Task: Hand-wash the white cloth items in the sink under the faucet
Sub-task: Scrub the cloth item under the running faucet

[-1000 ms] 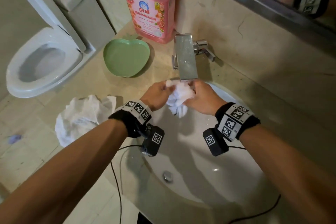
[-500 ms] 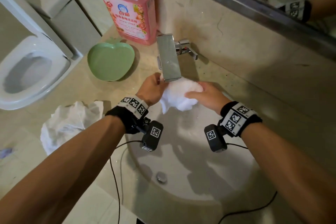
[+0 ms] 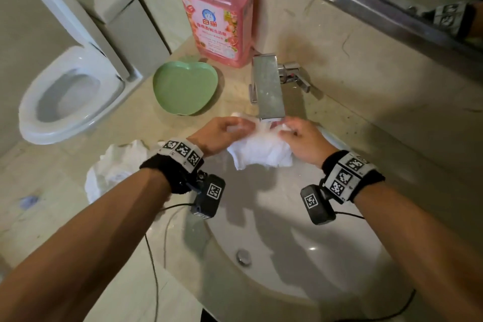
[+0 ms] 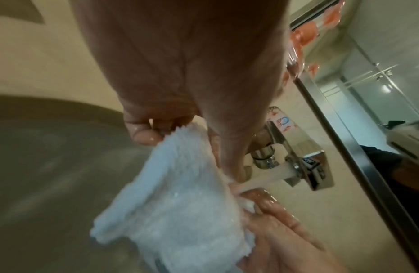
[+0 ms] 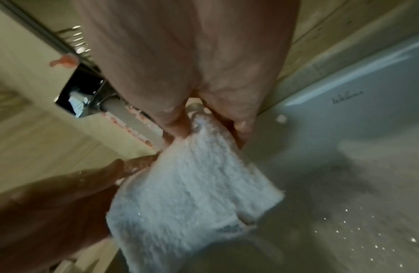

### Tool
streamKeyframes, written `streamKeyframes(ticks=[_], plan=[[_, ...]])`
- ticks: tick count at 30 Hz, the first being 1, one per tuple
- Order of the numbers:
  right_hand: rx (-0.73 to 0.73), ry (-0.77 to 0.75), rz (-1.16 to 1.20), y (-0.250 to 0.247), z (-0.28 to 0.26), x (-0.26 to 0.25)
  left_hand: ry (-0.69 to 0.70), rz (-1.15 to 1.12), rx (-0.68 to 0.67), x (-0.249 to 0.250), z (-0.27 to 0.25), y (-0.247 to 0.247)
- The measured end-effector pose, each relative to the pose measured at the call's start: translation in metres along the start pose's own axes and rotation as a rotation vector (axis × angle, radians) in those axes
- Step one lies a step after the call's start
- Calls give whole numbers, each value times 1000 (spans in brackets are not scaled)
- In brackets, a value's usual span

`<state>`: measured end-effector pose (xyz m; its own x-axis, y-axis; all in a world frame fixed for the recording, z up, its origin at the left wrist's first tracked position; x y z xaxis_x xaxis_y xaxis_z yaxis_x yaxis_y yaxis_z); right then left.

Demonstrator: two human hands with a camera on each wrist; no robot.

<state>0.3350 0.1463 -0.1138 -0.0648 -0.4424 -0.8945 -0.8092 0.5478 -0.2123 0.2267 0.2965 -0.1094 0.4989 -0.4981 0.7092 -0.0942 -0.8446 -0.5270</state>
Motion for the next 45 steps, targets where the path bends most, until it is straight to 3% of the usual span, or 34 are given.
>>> streamKeyframes(ticks=[5, 10, 13, 16, 21, 24, 28, 33, 35, 38, 41, 45], plan=[[-109, 45, -412, 24, -10, 2, -21, 367, 19, 11, 1, 10], [76, -115, -721, 10, -17, -15, -21, 644, 80, 22, 11, 27], [81, -169, -750, 4, -19, -20, -45, 718, 103, 25, 15, 31], [40, -227, -710, 2, -20, -25, -26, 727, 52, 33, 24, 38], [112, -309, -703, -9, -22, -36, 27, 787, -112, 41, 40, 52], [33, -164, -580, -11, -17, -15, 101, 757, -91, 47, 45, 50], [-123, 70, -159, -1, -11, 12, 193, 748, 22, 54, 36, 38], [-188, 235, 61, 22, 1, 24, 490, 709, 151, 85, 9, 30], [-175, 190, -20, 30, 7, 19, 404, 774, 112, 74, 15, 29], [-123, 93, -257, 34, 14, 10, 121, 910, 56, 46, 27, 27], [-69, 16, -474, 30, 16, 5, 62, 1007, 30, 49, 30, 33], [-42, -70, -709, 22, 14, 3, 82, 1064, -62, 49, 44, 56]])
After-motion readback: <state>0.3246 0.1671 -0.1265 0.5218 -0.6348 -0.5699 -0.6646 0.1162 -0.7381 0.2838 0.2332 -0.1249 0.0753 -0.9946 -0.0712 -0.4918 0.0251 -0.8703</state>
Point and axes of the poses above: each hand's wrist, its own z-axis towards the middle knuckle, its own y-axis out of the palm, x = y × z, the point moved 9 cm from there along z, towards the middle knuckle, and after that the axes turned 12 degrees about z, right-handed, at the moved point
